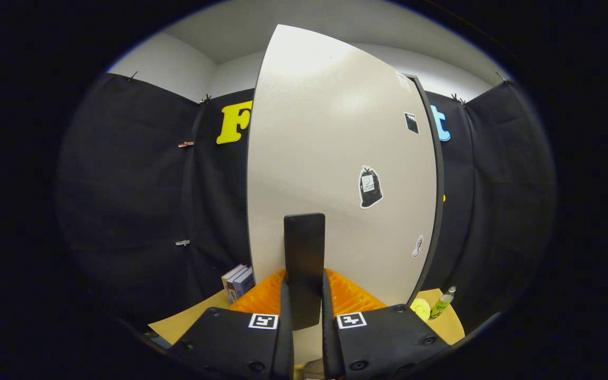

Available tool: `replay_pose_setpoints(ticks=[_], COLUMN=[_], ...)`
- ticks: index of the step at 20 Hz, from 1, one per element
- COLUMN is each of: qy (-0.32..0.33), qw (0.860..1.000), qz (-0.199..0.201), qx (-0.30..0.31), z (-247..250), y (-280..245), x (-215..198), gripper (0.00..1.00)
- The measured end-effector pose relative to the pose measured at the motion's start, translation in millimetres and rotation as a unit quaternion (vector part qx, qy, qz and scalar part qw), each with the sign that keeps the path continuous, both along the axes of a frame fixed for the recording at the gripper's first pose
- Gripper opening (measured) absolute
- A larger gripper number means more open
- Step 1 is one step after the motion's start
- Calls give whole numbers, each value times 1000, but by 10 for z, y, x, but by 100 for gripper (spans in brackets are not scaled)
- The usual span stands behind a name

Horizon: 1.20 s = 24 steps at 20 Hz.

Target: Open the shoe cabinet door, grab the shoes and put them into the shoe cabinet, then close the shoe cabinet door.

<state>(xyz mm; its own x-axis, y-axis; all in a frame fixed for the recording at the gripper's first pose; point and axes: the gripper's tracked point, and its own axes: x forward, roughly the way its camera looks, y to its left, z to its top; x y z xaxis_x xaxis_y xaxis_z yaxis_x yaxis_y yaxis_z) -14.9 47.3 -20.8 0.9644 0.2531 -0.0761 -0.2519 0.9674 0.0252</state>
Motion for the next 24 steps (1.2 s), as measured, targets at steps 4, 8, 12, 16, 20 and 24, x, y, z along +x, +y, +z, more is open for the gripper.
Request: replay_pose_setpoints(ticks=[4,8,12,16,20,24], qy=[-3,-5,-5,-6,-4,-18], qw=[1000,1000,1000,1000,999,998], qz=[7,4,-4,-18,-38,-53], qx=[0,-1,-1,2,10,9], z=[18,37,51,58,77,154], y=[-223,-457,-679,-916,-1157,-1373], x=[-142,-272,-367,-441,-521,-703], gripper=[25,25,25,24,24,24])
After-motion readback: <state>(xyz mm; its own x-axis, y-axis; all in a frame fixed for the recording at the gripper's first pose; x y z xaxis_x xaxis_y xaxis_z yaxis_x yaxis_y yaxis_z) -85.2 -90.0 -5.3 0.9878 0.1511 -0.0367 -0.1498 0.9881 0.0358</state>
